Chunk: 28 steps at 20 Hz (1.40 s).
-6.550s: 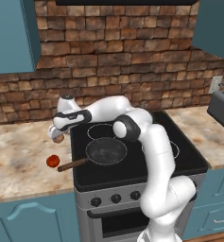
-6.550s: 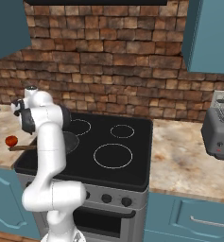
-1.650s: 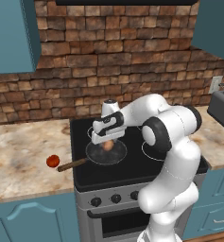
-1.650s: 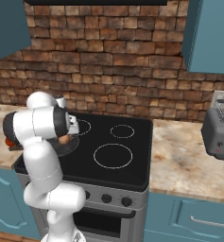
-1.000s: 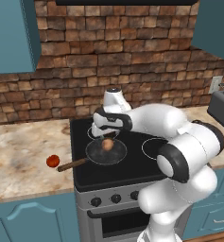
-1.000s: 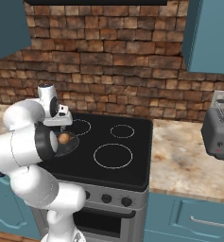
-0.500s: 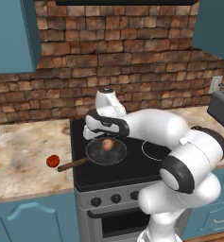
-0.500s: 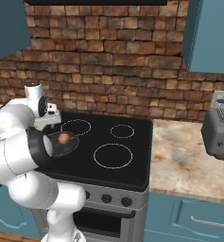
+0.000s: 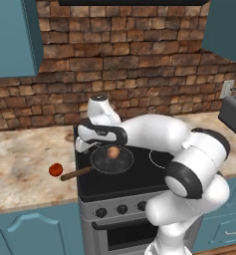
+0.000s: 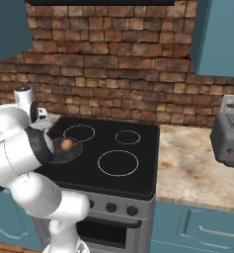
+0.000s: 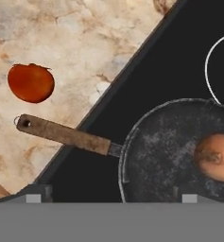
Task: Place the pan on the front left burner on the stove. Then place the tomato and the onion in the pan and turn on the front left burner.
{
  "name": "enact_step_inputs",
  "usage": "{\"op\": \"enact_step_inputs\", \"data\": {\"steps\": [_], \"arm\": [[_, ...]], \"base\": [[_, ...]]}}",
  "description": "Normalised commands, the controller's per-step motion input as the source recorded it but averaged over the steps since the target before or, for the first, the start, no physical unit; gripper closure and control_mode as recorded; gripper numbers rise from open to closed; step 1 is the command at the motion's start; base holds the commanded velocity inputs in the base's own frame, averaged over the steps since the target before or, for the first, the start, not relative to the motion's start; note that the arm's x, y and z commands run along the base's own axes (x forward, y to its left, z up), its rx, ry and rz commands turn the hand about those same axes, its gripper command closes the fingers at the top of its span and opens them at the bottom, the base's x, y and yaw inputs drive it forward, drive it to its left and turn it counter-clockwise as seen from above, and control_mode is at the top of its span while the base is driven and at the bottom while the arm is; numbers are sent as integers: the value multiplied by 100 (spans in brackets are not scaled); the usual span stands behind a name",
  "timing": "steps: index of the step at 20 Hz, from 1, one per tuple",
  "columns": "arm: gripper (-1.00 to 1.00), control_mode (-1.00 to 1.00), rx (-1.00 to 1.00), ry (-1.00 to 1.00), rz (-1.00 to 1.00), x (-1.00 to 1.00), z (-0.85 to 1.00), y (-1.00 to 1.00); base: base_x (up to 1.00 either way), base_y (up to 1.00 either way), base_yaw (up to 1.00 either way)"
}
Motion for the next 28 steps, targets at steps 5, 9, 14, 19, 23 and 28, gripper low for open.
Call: {"op": "enact_step_inputs", "data": {"steps": [5, 9, 14, 19, 23, 28], "arm": [[-100, -100, 0, 0, 10, 0, 0, 60], [-100, -100, 1, 0, 8, 0, 0, 49], [-100, -100, 0, -1, 6, 0, -2, 38], [-100, -100, 0, 0, 5, 0, -15, 36], [-100, -100, 0, 0, 4, 0, -27, 25], [-100, -100, 0, 0, 3, 0, -29, 20]], "base": [[0, 0, 0], [0, 0, 0], [0, 0, 0], [0, 0, 0], [0, 0, 0], [0, 0, 0]]}}
